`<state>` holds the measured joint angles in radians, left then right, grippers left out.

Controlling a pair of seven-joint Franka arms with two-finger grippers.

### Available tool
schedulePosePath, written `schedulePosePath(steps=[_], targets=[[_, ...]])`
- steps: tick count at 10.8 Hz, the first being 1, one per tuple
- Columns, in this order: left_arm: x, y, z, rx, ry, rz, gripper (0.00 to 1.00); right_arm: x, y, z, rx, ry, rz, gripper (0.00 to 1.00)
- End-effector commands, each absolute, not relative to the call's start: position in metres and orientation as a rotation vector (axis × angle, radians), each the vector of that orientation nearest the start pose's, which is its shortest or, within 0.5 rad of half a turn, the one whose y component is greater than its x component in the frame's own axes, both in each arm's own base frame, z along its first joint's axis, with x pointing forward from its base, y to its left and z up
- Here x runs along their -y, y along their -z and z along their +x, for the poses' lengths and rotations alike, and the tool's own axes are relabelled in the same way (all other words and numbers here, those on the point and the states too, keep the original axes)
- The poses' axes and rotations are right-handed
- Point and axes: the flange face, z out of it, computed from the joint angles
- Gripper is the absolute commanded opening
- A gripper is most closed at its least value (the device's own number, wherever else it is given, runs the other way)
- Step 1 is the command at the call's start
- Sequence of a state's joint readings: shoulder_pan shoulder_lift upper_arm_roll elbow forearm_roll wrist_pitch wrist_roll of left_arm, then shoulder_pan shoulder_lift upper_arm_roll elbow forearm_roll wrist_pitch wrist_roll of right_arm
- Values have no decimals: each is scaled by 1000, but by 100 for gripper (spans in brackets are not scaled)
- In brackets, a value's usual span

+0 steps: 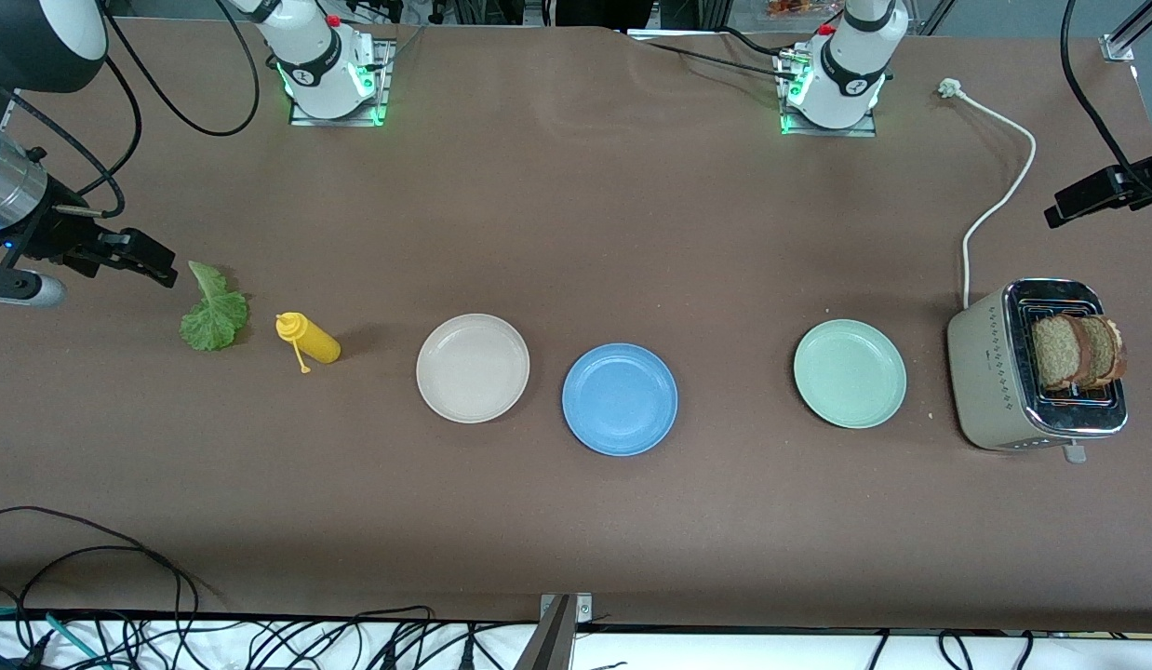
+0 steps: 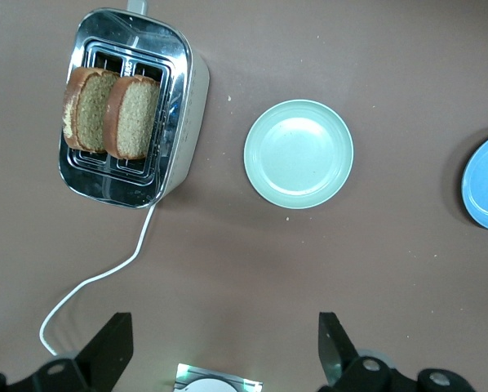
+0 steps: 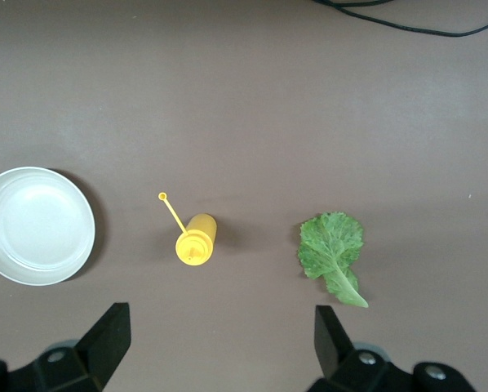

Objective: Make sandwich in blue plate with both arms

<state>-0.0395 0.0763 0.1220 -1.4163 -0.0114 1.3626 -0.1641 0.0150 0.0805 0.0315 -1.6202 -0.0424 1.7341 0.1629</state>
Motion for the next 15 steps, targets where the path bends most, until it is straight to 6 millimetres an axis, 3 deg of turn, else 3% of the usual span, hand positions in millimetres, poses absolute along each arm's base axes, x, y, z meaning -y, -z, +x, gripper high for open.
schedulePosePath(steps=[1,4,7,11,13,15], targets=[[-51,-634,559,368,-214,-3096,100,-28,-580,586,-176,51,-3162,100],[-70,-604,572,419,-292,-3082,100,-28,-588,582,-164,75,-3160,100],[-78,-594,576,440,-318,-3073,100,-42,-595,579,-129,92,-3157,100],[-78,-592,577,440,-321,-3075,100,-47,-589,566,-124,-47,-3171,100],[-73,-594,577,437,-317,-3080,100,-60,-581,569,-91,-77,-3180,100],[-68,-598,575,437,-308,-3087,100,-50,-579,572,-101,-81,-3176,100]])
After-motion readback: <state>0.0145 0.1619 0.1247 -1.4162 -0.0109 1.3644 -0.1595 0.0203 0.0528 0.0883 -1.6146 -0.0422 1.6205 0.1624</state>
